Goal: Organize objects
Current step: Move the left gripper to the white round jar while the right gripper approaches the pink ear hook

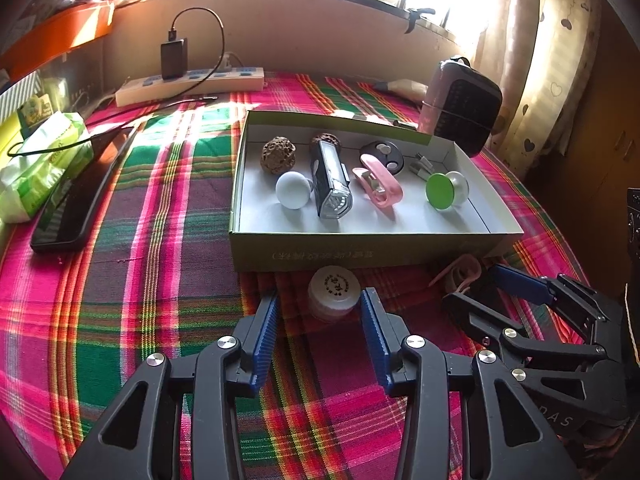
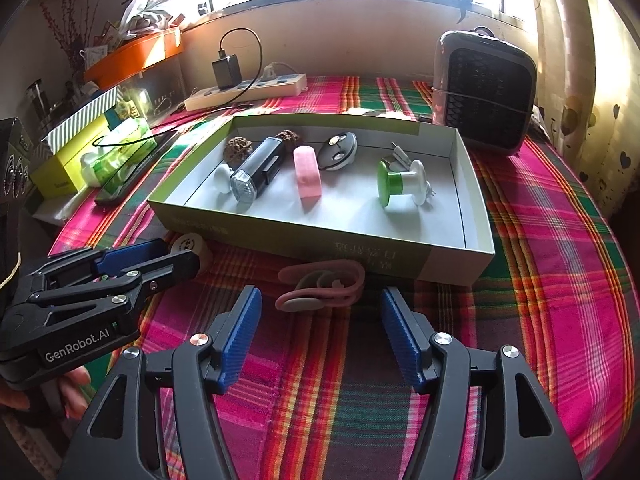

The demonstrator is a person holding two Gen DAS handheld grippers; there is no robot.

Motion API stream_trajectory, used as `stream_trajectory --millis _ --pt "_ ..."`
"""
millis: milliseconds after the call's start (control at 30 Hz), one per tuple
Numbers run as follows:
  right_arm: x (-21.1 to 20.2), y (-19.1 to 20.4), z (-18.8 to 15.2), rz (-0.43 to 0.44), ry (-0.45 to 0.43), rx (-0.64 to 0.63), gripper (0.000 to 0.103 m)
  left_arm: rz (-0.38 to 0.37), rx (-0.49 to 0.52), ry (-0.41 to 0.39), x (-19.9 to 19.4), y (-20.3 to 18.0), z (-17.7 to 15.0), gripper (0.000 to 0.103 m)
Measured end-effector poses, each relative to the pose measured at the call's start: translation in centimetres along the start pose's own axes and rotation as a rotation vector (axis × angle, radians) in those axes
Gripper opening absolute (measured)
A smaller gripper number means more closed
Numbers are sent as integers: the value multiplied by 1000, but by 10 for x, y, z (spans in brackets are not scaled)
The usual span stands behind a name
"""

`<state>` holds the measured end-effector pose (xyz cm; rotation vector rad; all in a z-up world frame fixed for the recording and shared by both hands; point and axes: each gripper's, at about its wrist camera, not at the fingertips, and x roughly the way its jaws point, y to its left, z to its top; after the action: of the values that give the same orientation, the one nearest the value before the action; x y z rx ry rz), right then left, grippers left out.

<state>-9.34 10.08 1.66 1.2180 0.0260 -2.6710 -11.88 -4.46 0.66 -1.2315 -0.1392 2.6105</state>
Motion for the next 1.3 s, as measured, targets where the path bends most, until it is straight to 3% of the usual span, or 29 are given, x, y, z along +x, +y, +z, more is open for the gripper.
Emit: stream_trajectory --millis 800,1300 --pt "-17 -45 -21 -178 48 80 64 -5 1 5 2 1 -1 40" --pt "-17 -29 -17 -10 11 38 64 -1 18 13 3 -5 0 40"
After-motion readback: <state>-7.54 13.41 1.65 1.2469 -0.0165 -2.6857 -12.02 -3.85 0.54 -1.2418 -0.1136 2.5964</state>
